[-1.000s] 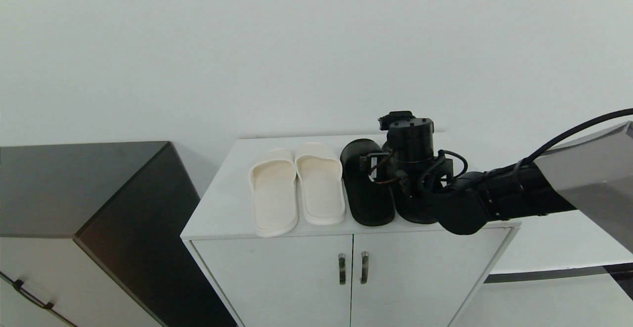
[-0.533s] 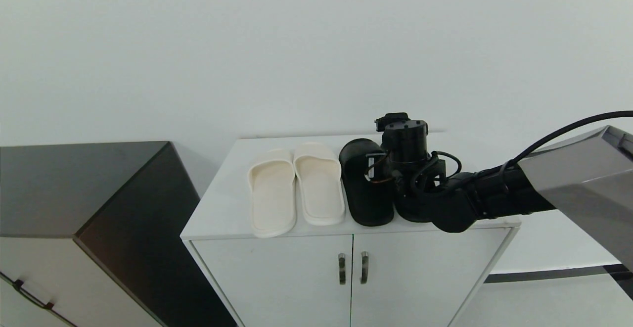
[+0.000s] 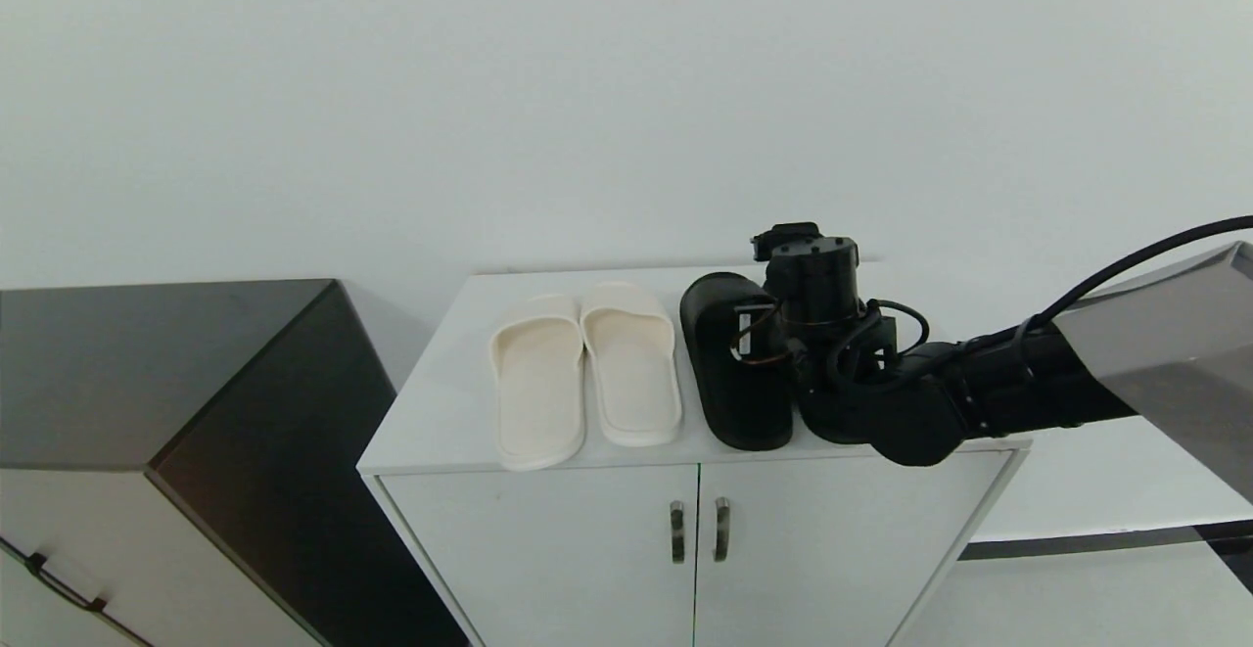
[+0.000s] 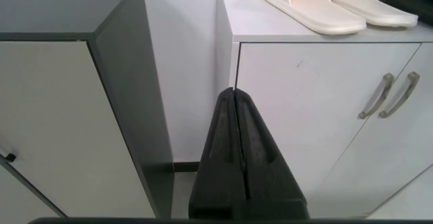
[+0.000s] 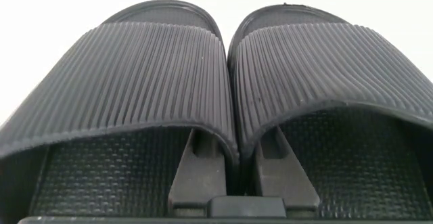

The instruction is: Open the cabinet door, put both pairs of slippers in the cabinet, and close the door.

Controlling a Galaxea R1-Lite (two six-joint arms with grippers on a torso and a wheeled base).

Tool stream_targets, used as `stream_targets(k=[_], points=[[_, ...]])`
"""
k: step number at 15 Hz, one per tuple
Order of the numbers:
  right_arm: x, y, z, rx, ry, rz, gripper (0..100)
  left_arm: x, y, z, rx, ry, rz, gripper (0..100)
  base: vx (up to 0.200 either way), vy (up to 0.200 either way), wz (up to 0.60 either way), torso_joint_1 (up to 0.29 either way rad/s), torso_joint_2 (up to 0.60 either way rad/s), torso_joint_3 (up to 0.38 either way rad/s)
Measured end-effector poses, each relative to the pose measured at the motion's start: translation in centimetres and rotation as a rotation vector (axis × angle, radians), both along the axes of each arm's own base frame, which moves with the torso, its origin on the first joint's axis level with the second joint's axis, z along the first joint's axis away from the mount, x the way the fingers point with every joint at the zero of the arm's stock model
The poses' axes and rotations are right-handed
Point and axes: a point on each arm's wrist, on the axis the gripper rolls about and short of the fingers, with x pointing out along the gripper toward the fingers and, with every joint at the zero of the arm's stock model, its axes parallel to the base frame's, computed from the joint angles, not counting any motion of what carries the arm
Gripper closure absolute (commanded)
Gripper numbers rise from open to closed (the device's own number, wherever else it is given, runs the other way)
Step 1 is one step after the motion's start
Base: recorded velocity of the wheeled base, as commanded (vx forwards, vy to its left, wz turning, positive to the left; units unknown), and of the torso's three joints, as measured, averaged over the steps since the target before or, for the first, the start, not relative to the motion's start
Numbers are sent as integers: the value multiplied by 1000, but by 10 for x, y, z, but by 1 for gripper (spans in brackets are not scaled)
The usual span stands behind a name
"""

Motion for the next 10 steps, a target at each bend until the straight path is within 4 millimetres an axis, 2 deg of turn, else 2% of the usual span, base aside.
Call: stream_targets(k=[2, 5, 7, 10], points=[[-21, -7, 8, -16, 6, 12, 100, 0, 0, 0, 0, 0, 0, 100, 0, 0, 0, 0, 0, 0], [-65, -19, 25, -27, 12, 65, 100, 0, 0, 0, 0, 0, 0, 100, 0, 0, 0, 0, 0, 0], [-103, -31, 38, -27, 26, 152, 100, 0, 0, 0, 0, 0, 1, 100, 0, 0, 0, 0, 0, 0], [-164, -55, 49, -6, 97, 393, 100, 0, 0, 0, 1, 0, 1, 100, 0, 0, 0, 0, 0, 0]])
